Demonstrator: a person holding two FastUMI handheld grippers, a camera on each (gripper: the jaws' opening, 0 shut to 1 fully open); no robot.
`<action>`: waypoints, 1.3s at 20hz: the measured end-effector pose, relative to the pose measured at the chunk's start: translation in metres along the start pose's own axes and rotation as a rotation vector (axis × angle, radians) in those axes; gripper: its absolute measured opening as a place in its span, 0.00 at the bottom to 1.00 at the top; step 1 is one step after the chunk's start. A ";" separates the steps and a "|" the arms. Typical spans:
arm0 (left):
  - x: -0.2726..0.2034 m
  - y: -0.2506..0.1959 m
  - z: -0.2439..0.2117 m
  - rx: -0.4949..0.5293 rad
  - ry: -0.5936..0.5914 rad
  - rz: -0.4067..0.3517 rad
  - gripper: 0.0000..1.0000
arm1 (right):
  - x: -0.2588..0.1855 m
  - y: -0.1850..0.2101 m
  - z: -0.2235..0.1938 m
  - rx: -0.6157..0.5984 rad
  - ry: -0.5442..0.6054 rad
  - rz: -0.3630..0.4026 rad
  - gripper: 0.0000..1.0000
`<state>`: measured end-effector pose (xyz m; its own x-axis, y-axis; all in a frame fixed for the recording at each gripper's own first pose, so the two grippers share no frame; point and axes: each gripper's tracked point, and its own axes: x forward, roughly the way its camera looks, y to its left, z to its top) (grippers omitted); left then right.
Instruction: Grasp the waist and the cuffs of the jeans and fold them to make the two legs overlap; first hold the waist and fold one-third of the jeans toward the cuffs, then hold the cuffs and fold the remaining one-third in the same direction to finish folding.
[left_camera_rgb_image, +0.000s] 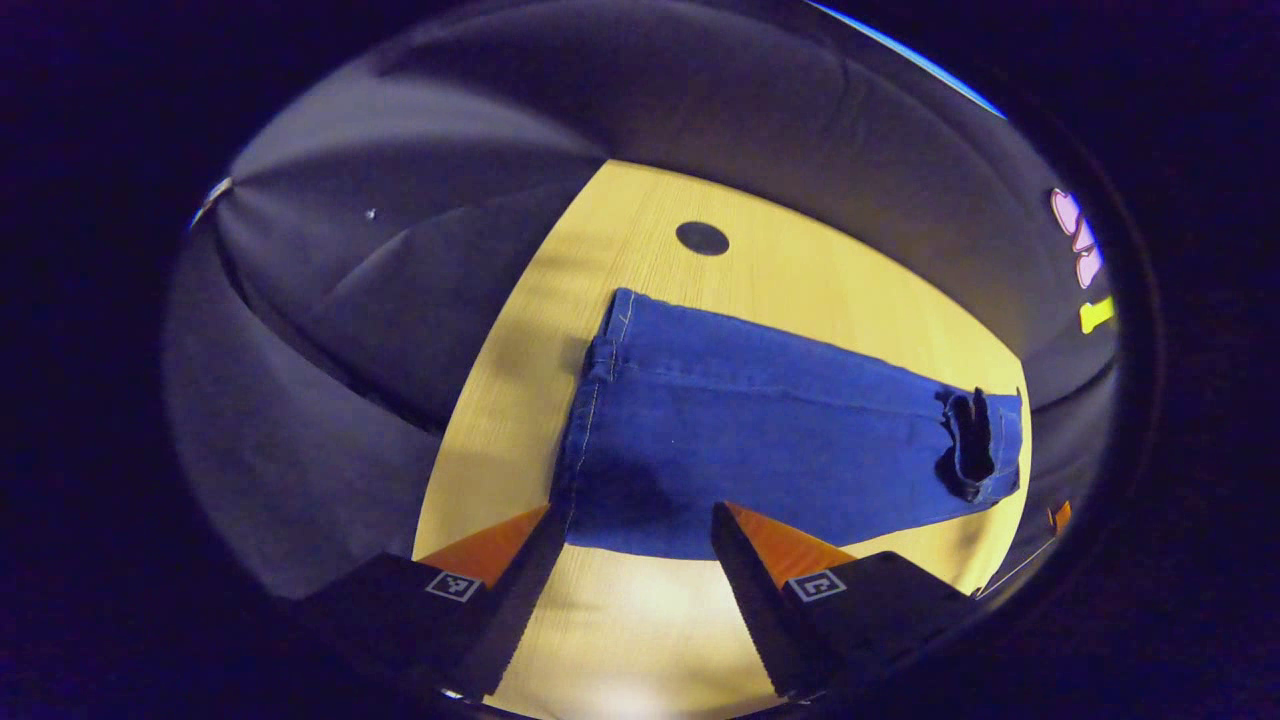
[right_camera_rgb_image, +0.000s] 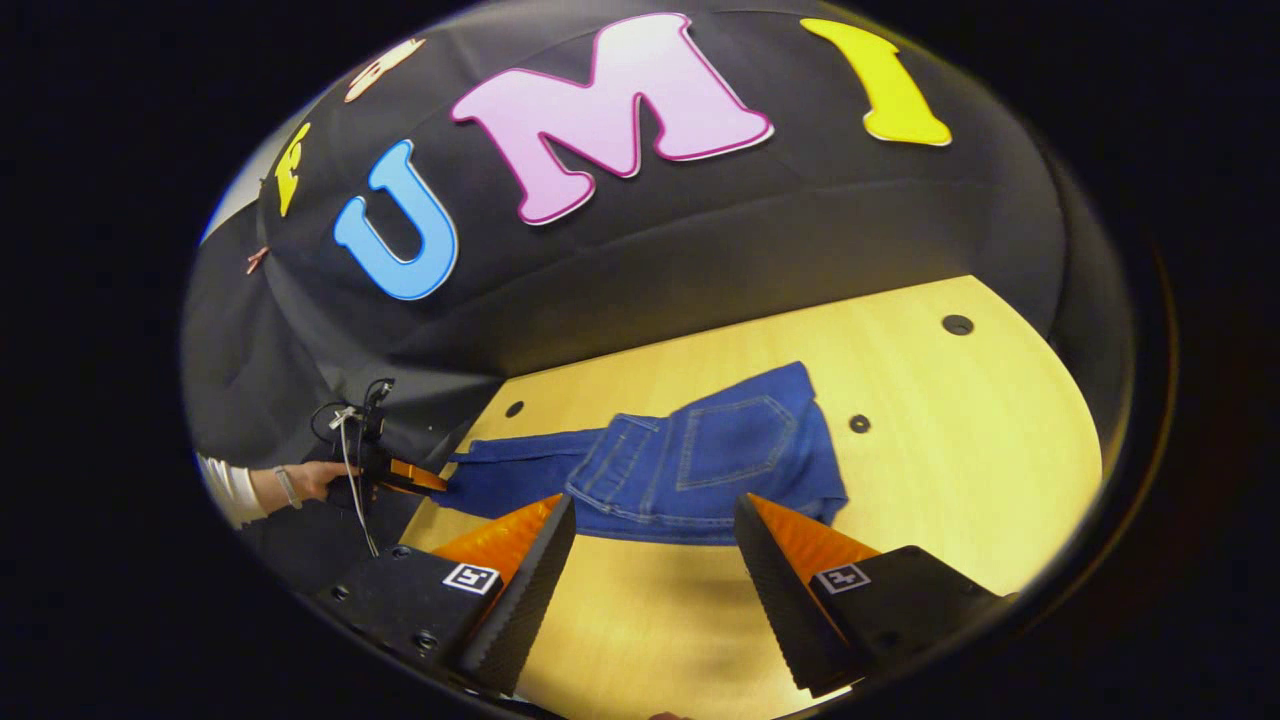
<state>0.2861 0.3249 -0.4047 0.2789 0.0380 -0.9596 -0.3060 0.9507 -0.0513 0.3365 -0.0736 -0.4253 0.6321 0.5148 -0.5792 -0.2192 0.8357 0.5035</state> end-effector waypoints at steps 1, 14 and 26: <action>0.004 0.002 -0.005 0.002 0.056 0.027 0.95 | -0.004 -0.008 -0.004 -0.001 0.008 -0.011 0.98; 0.016 -0.039 0.000 0.099 0.174 0.088 0.52 | -0.013 -0.041 0.001 0.049 0.042 -0.040 0.98; -0.135 -0.179 0.062 0.179 -0.220 -0.242 0.16 | -0.024 -0.060 0.032 0.085 0.005 0.004 0.98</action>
<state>0.3592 0.1686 -0.2488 0.5182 -0.1474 -0.8425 -0.0489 0.9783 -0.2012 0.3583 -0.1420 -0.4215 0.6278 0.5191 -0.5800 -0.1577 0.8145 0.5583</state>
